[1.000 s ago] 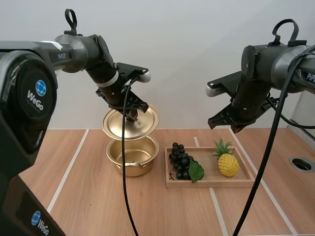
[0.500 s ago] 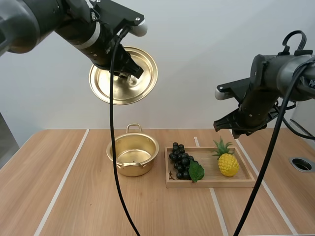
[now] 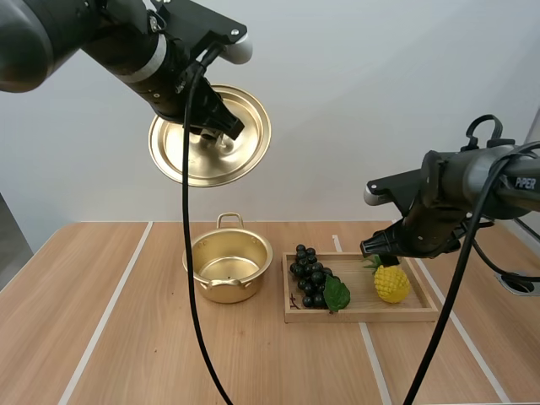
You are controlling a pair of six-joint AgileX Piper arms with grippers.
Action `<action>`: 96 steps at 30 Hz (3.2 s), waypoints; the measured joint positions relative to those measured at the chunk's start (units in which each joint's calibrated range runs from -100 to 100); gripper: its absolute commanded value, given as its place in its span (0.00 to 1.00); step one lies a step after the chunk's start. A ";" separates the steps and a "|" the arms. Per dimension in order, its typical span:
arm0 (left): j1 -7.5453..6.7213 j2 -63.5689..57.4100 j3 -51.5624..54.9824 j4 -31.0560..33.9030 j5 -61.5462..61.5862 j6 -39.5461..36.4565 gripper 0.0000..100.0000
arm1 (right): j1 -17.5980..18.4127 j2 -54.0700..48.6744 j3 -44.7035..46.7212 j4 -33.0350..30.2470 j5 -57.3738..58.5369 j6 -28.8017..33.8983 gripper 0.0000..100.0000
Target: Open the pot, put the pineapple inside, and close it
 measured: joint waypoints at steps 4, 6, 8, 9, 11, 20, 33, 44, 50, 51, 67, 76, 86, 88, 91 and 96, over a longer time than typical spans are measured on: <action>0.00 0.00 0.00 0.10 1.35 -0.25 0.00 | 0.00 2.53 0.29 1.78 -1.86 0.57 1.00; 0.00 0.00 0.00 0.10 2.54 -0.25 0.00 | 0.00 4.70 0.44 2.41 -2.22 0.57 1.00; 0.00 0.00 0.00 0.10 3.17 -0.25 0.00 | 0.00 7.05 0.83 3.06 -2.35 0.76 1.00; 0.00 0.00 0.00 0.10 3.34 -0.25 0.00 | 0.00 8.17 0.80 3.35 -2.35 0.76 1.00; 0.00 0.00 0.00 0.10 3.49 -0.25 0.00 | 0.00 10.26 0.80 3.75 -2.57 0.85 1.00; 0.00 0.00 0.00 0.10 3.66 -0.53 0.00 | 0.00 15.08 0.80 3.83 -8.07 0.95 1.00; 0.00 0.00 0.00 0.10 4.29 -0.61 0.00 | 0.00 20.24 0.80 2.59 -14.26 0.95 1.00; 0.00 0.00 0.00 0.10 3.93 -0.61 0.00 | 0.00 20.62 0.80 2.16 -16.80 0.95 0.14; 0.00 0.00 0.12 0.10 -3.61 -0.61 0.00 | 0.00 20.62 0.80 1.93 -18.80 0.95 0.00; 0.00 -0.14 0.12 0.10 -5.65 -0.61 0.00 | 0.00 20.62 0.80 1.80 -18.96 0.95 0.00; 1.31 -2.96 -31.00 -0.59 -21.45 -6.65 0.00 | 0.00 20.62 0.80 0.37 -22.82 0.95 0.00; 1.76 -3.10 -36.58 -1.42 -18.39 -7.71 0.00 | 0.54 13.84 -11.49 1.81 -18.81 0.43 0.00; 1.76 -3.10 -36.58 -0.02 -16.84 -7.71 0.00 | 7.51 7.00 -33.52 6.08 -5.39 -1.80 0.00; 1.76 -3.10 -36.58 0.68 -16.84 -7.71 0.00 | 9.36 6.85 -36.58 6.59 -2.01 -2.37 0.00; 1.76 -3.20 -36.58 1.08 -16.84 -7.61 0.00 | 11.79 7.23 -38.22 8.48 2.96 -4.77 0.00; 1.76 -3.20 -36.58 1.47 -16.84 -7.50 0.00 | 14.69 9.07 -38.22 14.77 9.44 -10.47 0.00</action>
